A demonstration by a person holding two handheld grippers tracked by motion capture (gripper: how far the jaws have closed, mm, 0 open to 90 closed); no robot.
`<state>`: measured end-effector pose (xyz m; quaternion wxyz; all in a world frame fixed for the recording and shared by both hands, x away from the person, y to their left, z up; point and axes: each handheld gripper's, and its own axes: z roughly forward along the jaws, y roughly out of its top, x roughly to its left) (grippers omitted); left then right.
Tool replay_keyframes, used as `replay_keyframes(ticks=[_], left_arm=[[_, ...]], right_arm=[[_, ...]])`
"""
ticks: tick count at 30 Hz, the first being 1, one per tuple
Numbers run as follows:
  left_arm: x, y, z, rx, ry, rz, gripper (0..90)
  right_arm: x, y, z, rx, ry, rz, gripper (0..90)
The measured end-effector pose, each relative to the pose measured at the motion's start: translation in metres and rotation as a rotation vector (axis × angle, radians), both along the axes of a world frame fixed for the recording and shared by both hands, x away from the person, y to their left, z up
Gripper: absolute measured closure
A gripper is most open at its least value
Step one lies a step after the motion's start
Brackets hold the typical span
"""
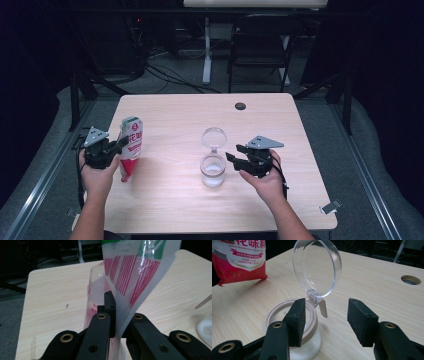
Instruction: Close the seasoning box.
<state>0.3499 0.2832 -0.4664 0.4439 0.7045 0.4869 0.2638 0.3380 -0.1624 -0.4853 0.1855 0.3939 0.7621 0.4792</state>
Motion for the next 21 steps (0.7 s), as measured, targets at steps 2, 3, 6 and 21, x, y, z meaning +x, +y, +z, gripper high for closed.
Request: replay_keyframes(ticks=[2, 3, 6, 21], left_arm=[[0.0, -0.002, 0.004, -0.011, -0.01, -0.01, 90.0], [0.001, -0.003, 0.005, -0.018, -0.01, -0.017, 90.0], [0.003, -0.009, 0.009, -0.038, -0.01, -0.049, 90.0], [0.009, -0.061, 0.02, -0.036, -0.019, -0.251, 90.0]], right_arm=[[-0.003, -0.004, 0.0, 0.001, -0.006, -0.013, 48.7], [-0.004, -0.005, 0.0, 0.001, -0.006, -0.016, 48.7], [-0.008, -0.01, 0.001, 0.003, -0.009, -0.032, 48.6], [-0.023, -0.031, 0.001, -0.078, -0.064, -0.107, 46.2]])
